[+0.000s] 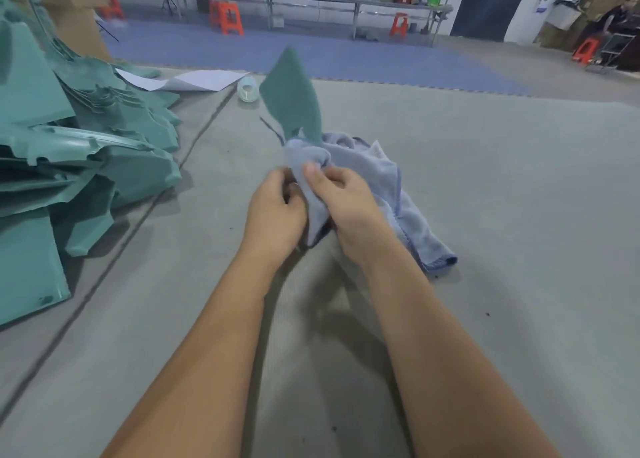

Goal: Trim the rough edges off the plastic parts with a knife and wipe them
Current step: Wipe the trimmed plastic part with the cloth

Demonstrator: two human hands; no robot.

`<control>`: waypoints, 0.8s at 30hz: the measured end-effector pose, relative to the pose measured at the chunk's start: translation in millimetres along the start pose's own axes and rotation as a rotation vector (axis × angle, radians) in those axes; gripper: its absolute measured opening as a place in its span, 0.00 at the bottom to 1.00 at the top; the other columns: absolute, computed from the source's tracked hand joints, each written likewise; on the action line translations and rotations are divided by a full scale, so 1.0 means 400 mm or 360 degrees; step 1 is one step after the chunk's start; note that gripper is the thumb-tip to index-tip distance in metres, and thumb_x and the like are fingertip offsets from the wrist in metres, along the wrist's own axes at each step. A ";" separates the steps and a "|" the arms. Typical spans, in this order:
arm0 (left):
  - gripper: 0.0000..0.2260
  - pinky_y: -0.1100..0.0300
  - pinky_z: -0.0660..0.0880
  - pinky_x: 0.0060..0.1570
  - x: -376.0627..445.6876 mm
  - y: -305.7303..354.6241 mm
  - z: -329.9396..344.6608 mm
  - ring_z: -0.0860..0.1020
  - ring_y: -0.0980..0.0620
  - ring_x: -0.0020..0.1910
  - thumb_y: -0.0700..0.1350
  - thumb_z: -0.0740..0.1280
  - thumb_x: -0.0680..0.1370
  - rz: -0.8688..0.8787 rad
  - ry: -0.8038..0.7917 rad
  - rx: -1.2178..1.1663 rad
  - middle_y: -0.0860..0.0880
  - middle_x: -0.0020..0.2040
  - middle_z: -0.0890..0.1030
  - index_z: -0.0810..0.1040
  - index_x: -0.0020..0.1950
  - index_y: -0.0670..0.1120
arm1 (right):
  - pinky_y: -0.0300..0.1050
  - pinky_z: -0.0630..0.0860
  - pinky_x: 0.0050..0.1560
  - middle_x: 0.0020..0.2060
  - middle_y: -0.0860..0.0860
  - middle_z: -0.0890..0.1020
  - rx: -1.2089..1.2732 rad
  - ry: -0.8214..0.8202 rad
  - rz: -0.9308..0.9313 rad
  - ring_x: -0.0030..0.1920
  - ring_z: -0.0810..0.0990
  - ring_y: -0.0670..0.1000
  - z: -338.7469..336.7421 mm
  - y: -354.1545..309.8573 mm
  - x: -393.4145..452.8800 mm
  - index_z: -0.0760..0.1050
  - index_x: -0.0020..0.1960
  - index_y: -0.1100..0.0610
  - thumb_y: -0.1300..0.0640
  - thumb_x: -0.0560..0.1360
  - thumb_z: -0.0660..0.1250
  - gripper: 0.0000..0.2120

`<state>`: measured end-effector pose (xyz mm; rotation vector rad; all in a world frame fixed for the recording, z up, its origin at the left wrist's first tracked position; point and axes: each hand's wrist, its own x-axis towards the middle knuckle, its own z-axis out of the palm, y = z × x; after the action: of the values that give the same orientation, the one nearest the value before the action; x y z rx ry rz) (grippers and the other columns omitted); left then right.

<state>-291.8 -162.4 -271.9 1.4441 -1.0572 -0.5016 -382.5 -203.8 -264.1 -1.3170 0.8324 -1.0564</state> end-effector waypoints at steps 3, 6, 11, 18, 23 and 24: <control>0.07 0.62 0.76 0.37 -0.014 0.007 0.024 0.79 0.58 0.36 0.39 0.64 0.76 0.0061 -0.0037 -0.0015 0.52 0.38 0.82 0.75 0.43 0.50 | 0.40 0.79 0.37 0.34 0.50 0.84 -0.0005 0.0074 0.0170 0.39 0.84 0.50 0.022 0.003 -0.004 0.79 0.42 0.56 0.50 0.78 0.67 0.10; 0.10 0.65 0.74 0.37 -0.014 0.019 0.037 0.78 0.58 0.34 0.37 0.63 0.77 0.0116 0.0030 -0.0060 0.52 0.35 0.81 0.74 0.41 0.52 | 0.47 0.76 0.53 0.44 0.50 0.82 0.0773 0.0166 0.0423 0.45 0.81 0.51 0.003 -0.014 0.016 0.79 0.51 0.56 0.48 0.80 0.59 0.14; 0.10 0.67 0.69 0.33 -0.003 0.007 0.021 0.74 0.56 0.31 0.38 0.63 0.76 0.0122 0.0152 0.0099 0.49 0.35 0.79 0.71 0.40 0.53 | 0.59 0.66 0.68 0.66 0.62 0.75 0.1784 -0.0095 0.0243 0.64 0.74 0.63 -0.076 -0.023 0.018 0.75 0.64 0.63 0.58 0.68 0.55 0.27; 0.04 0.64 0.69 0.35 -0.002 -0.010 0.019 0.76 0.54 0.36 0.40 0.64 0.77 0.0096 0.0196 0.0257 0.53 0.37 0.79 0.75 0.46 0.49 | 0.52 0.78 0.47 0.41 0.61 0.81 0.0437 0.0006 0.0012 0.44 0.80 0.58 -0.034 -0.006 0.014 0.78 0.51 0.66 0.68 0.78 0.60 0.08; 0.04 0.61 0.72 0.36 -0.013 -0.002 0.026 0.77 0.55 0.36 0.45 0.63 0.77 0.0126 0.0106 0.0335 0.52 0.37 0.81 0.74 0.43 0.51 | 0.48 0.76 0.39 0.31 0.54 0.80 -0.0042 0.0379 0.0126 0.34 0.78 0.53 0.010 0.008 0.019 0.79 0.36 0.61 0.64 0.73 0.69 0.07; 0.05 0.64 0.71 0.34 -0.013 -0.001 0.027 0.76 0.59 0.34 0.45 0.62 0.77 0.0146 0.0067 0.0355 0.53 0.36 0.80 0.73 0.42 0.53 | 0.48 0.76 0.39 0.31 0.55 0.80 0.0017 0.0409 0.0162 0.35 0.78 0.53 0.013 0.011 0.023 0.79 0.37 0.62 0.64 0.73 0.69 0.06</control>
<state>-302.9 -164.0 -275.7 1.5855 -1.1683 -0.2927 -373.8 -210.8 -266.9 -1.1315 1.0728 -1.1621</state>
